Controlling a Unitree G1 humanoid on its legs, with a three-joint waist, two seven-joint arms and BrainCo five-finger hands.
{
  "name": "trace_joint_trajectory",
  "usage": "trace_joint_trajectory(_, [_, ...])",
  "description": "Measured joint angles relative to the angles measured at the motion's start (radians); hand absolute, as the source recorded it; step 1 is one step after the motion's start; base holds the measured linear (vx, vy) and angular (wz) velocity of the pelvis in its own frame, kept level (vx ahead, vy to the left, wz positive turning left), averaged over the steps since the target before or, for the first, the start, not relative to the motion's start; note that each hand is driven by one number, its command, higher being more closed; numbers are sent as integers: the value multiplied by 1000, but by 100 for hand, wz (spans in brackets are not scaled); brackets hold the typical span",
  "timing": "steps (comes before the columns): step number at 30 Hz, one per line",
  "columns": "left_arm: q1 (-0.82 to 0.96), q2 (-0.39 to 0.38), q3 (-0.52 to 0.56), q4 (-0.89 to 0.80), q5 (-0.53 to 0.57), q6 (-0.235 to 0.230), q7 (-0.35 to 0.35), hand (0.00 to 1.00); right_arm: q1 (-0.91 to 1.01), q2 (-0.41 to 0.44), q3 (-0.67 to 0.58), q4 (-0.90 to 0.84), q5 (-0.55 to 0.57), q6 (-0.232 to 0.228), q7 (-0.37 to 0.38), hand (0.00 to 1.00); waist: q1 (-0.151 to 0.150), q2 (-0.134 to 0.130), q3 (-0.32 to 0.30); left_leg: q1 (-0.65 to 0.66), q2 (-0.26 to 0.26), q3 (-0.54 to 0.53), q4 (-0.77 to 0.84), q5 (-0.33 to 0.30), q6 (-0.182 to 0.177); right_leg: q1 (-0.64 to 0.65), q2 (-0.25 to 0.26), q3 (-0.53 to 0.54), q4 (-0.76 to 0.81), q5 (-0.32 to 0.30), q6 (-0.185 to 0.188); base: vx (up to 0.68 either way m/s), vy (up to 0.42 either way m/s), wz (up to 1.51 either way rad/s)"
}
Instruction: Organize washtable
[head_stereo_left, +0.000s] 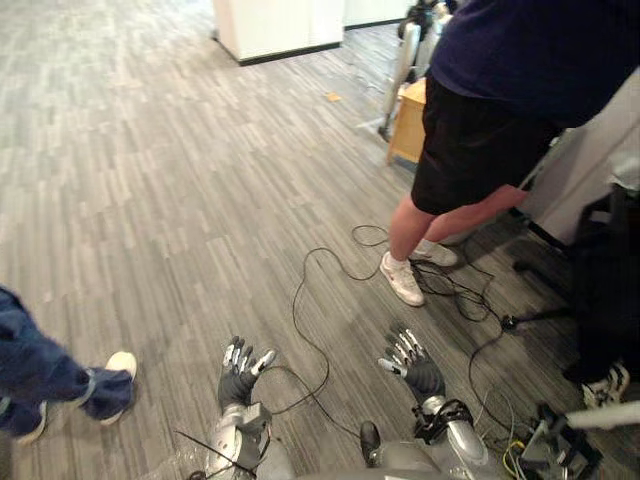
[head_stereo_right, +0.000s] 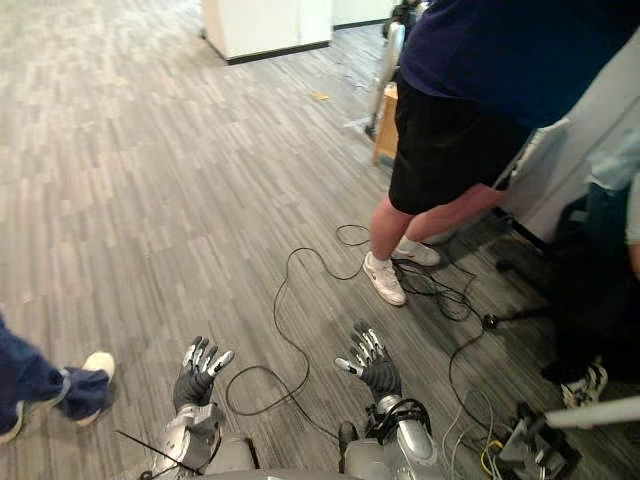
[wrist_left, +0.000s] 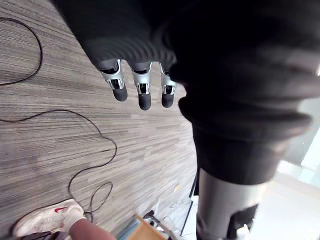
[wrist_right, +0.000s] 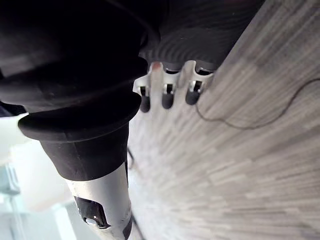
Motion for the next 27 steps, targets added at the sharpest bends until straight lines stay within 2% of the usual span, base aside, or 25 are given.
trace_joint_trajectory(1, [0,-7,-9,-11,1,-1,-2,0,-2,-4,-5,1,0,-1,0,0,-3,27,-4,20,2,-13,-118,-7,-18,-5,3,-4,-8,-2,8,120,203,1])
trace_joint_trajectory(2, [-3,-8,-29,-16,0,-1,-1,0,-16,-9,-18,9,-1,0,0,0,2,50,-1,94,-9,-14,-228,-63,-57,-14,7,3,-7,-3,28,72,347,5])
trace_joint_trajectory(3, [-4,-4,-26,-22,0,-1,-3,0,-18,9,-22,12,-1,1,1,0,0,45,-4,135,-42,7,-321,-69,-42,-15,-19,6,-12,6,43,61,291,-4])
trace_joint_trajectory(5, [36,-4,-28,-56,1,-2,-6,0,-5,29,-9,11,-3,1,4,0,-1,34,-16,163,-76,30,-350,-63,-35,-5,-47,21,-25,11,46,81,246,-18])
trace_joint_trajectory(8, [71,12,-32,-61,9,0,-23,0,20,31,-3,12,1,2,21,0,-3,3,-54,173,-108,64,-382,-60,-31,3,-78,37,-71,23,57,79,158,-32])
trace_joint_trajectory(10, [70,23,-35,-64,10,1,-26,0,24,31,-1,12,1,2,22,0,-4,-6,-61,175,-114,75,-393,-60,-30,3,-82,37,-96,40,65,65,81,-24])
trace_joint_trajectory(14, [70,24,-37,-64,31,4,-29,0,42,13,0,12,-2,2,22,0,-15,8,-78,192,-123,75,-397,-57,-36,16,-87,31,-113,54,56,89,30,-11])
trace_joint_trajectory(16, [78,23,-36,-64,32,5,-34,0,49,-4,6,12,-14,3,23,0,-23,29,-96,202,-129,79,-379,-40,-65,33,-95,24,-125,81,42,170,42,-2])
trace_joint_trajectory(17, [70,33,-32,-65,37,4,-43,0,32,0,4,14,-27,3,22,0,-25,7,-96,127,-149,73,-239,1,-128,39,-145,20,-121,90,38,111,60,21])
trace_joint_trajectory(18, [66,43,-42,-61,48,2,-47,0,9,4,-5,42,-42,1,21,0,-26,-39,-100,98,-163,78,-352,-63,-31,44,-203,20,-125,92,41,58,46,34])
trace_joint_trajectory(19, [66,38,-54,-60,49,3,-48,0,3,1,-14,45,-44,1,21,0,-29,-10,-112,114,-146,74,-506,23,-34,45,-187,1,-121,99,51,34,14,32])
trace_joint_trajectory(20, [66,28,-71,-56,48,5,-47,0,-14,-4,-26,68,-54,1,22,0,-20,8,-114,124,-120,88,-569,130,21,42,-174,-21,-99,97,63,116,83,9])
trace_joint_trajectory(22, [66,44,-71,-54,49,5,-46,0,-27,4,-5,80,-78,2,24,0,-2,-1,-121,137,-120,89,-578,134,15,41,-172,-23,-86,99,59,128,94,-1])
trace_joint_trajectory(25, [60,78,-70,-53,48,5,-45,0,-50,8,7,112,-99,1,22,0,1,-29,-139,134,-116,83,-578,134,15,42,-160,-25,-90,102,57,16,3,2])
trace_joint_trajectory(27, [57,75,-70,-47,48,4,-45,0,-55,4,7,119,-100,-1,22,0,1,-31,-140,134,-110,84,-578,134,14,43,-155,-26,-92,102,57,-65,-53,-8])
